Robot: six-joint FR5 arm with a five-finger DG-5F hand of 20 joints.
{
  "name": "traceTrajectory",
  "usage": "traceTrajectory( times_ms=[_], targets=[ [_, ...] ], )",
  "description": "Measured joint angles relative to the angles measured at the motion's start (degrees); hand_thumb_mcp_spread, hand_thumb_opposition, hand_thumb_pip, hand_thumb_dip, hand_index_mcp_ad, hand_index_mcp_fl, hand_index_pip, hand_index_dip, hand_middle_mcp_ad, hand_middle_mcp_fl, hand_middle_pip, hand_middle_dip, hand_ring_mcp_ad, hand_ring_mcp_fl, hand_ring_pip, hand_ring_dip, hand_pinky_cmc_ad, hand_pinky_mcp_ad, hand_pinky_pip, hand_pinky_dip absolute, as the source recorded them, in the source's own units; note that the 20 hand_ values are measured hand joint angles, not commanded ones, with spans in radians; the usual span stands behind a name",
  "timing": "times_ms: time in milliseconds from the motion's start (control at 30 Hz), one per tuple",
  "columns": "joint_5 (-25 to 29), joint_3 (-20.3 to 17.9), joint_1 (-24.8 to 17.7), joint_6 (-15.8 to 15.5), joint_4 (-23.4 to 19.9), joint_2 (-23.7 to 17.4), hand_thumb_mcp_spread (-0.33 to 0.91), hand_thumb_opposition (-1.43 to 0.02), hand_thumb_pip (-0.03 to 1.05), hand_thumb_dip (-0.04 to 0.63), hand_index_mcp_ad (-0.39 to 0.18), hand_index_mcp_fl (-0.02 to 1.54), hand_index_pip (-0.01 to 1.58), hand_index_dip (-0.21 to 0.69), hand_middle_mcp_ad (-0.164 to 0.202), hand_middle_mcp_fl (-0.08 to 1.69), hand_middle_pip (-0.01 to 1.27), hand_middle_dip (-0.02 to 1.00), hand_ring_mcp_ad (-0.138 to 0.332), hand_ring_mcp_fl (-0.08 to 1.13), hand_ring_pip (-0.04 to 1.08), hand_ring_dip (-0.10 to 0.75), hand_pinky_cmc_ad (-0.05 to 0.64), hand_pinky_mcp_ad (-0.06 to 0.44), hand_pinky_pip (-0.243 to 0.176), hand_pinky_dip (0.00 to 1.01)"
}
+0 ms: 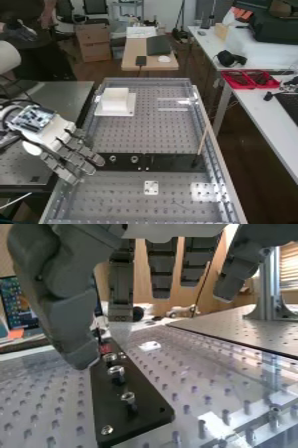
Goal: Grab the smaller nut and place it in the white container
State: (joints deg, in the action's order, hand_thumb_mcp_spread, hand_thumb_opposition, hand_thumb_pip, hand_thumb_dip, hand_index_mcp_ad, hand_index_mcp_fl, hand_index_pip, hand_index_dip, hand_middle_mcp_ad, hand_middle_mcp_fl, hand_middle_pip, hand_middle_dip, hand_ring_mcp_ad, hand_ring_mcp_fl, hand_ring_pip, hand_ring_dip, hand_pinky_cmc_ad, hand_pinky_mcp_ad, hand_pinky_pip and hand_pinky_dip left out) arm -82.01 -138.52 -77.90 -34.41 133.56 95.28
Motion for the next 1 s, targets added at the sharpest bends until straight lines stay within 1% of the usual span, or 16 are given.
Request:
traceTrajectory(
  times_ms=[100,133,167,200,233,300,367,467,500,567,667,700,733,933,967,1000],
  targets=[
    [-0.02,0.29,-0.15,-0.18,-0.32,0.67,0.45,-0.82,0.61,0.227,-0.122,0.01,1.49,0.318,0.094,0.12,0.13,0.19,0.119,0.01,0.08,0.052,0.367,0.243,-0.093,0.27],
    [0.02,0.38,-0.21,-0.21,-0.37,0.78,0.45,-0.82,0.61,0.227,-0.124,0.01,1.51,0.332,0.094,0.12,0.13,0.19,0.115,0.0,0.08,0.052,0.367,0.243,-0.089,0.27],
    [0.08,0.46,-0.26,-0.22,-0.37,0.86,0.45,-0.82,0.62,0.227,-0.133,0.0,1.51,0.34,0.091,0.12,0.13,0.19,0.101,0.01,0.08,0.051,0.363,0.243,-0.089,0.26],
    [0.18,0.56,-0.34,-0.32,-0.37,0.97,0.45,-0.84,0.61,0.227,-0.138,0.01,1.53,0.349,0.094,0.12,0.13,0.19,0.103,0.0,0.08,0.052,0.346,0.243,-0.089,0.25],
    [0.23,0.59,-0.38,-0.39,-0.36,1.02,0.44,-0.83,0.61,0.227,-0.138,0.01,1.52,0.354,0.094,0.12,0.13,0.19,0.101,0.0,0.08,0.051,0.346,0.243,-0.089,0.25],
    [0.38,0.8,-0.55,-0.6,-0.1,1.33,0.47,-0.85,0.62,0.243,-0.138,0.01,1.52,0.367,0.094,0.11,0.13,0.19,0.099,0.01,0.08,0.051,0.346,0.246,-0.073,0.22],
    [0.43,0.89,-0.69,-0.65,0.04,1.53,0.48,-0.85,0.62,0.25,-0.138,0.01,1.52,0.377,0.094,0.14,0.13,0.2,0.094,0.0,0.08,0.052,0.346,0.248,-0.075,0.21],
    [0.57,0.96,-1.05,-0.81,0.16,1.76,0.48,-0.86,0.62,0.253,-0.138,0.01,1.54,0.379,0.091,0.14,0.13,0.2,0.082,0.01,0.08,0.052,0.347,0.227,-0.073,0.21],
    [0.66,0.95,-1.22,-0.95,0.14,1.8,0.48,-0.86,0.62,0.253,-0.134,0.01,1.54,0.379,0.082,0.14,0.13,0.2,0.082,0.0,0.08,0.052,0.347,0.227,-0.063,0.21],
    [0.79,0.87,-1.43,-1.06,-0.14,1.83,0.48,-0.87,0.62,0.269,-0.134,0.01,1.54,0.379,0.08,0.14,0.13,0.2,0.082,0.0,0.08,0.052,0.346,0.227,-0.058,0.21],
    [0.9,0.74,-1.56,-1.1,-0.54,1.98,0.48,-0.88,0.62,0.269,-0.134,0.01,1.55,0.379,0.08,0.14,0.13,0.2,0.082,0.0,0.08,0.052,0.351,0.227,-0.061,0.19],
    [0.95,0.71,-1.59,-1.11,-0.65,2.09,0.48,-0.88,0.62,0.269,-0.134,0.0,1.54,0.379,0.08,0.14,0.13,0.2,0.082,0.0,0.08,0.052,0.332,0.227,-0.061,0.19],
    [0.95,0.69,-1.61,-1.13,-0.68,2.14,0.48,-0.88,0.62,0.269,-0.134,0.0,1.53,0.379,0.08,0.13,0.13,0.2,0.082,0.0,0.08,0.052,0.328,0.227,-0.061,0.19],
    [1.13,0.56,-1.91,-1.35,-0.92,2.72,0.48,-0.88,0.62,0.265,-0.138,0.01,1.53,0.377,0.08,0.13,0.13,0.21,0.084,0.0,0.09,0.058,0.328,0.229,-0.054,0.19],
    [1.18,0.56,-1.95,-1.4,-0.96,2.82,0.48,-0.88,0.62,0.265,-0.134,0.02,1.53,0.377,0.08,0.16,0.13,0.21,0.084,0.0,0.09,0.058,0.328,0.229,-0.054,0.19],
    [1.21,0.55,-1.97,-1.4,-0.98,2.92,0.48,-0.88,0.62,0.281,-0.134,0.02,1.52,0.372,0.08,0.19,0.13,0.21,0.084,0.0,0.09,0.058,0.328,0.229,-0.054,0.19]
  ],
)
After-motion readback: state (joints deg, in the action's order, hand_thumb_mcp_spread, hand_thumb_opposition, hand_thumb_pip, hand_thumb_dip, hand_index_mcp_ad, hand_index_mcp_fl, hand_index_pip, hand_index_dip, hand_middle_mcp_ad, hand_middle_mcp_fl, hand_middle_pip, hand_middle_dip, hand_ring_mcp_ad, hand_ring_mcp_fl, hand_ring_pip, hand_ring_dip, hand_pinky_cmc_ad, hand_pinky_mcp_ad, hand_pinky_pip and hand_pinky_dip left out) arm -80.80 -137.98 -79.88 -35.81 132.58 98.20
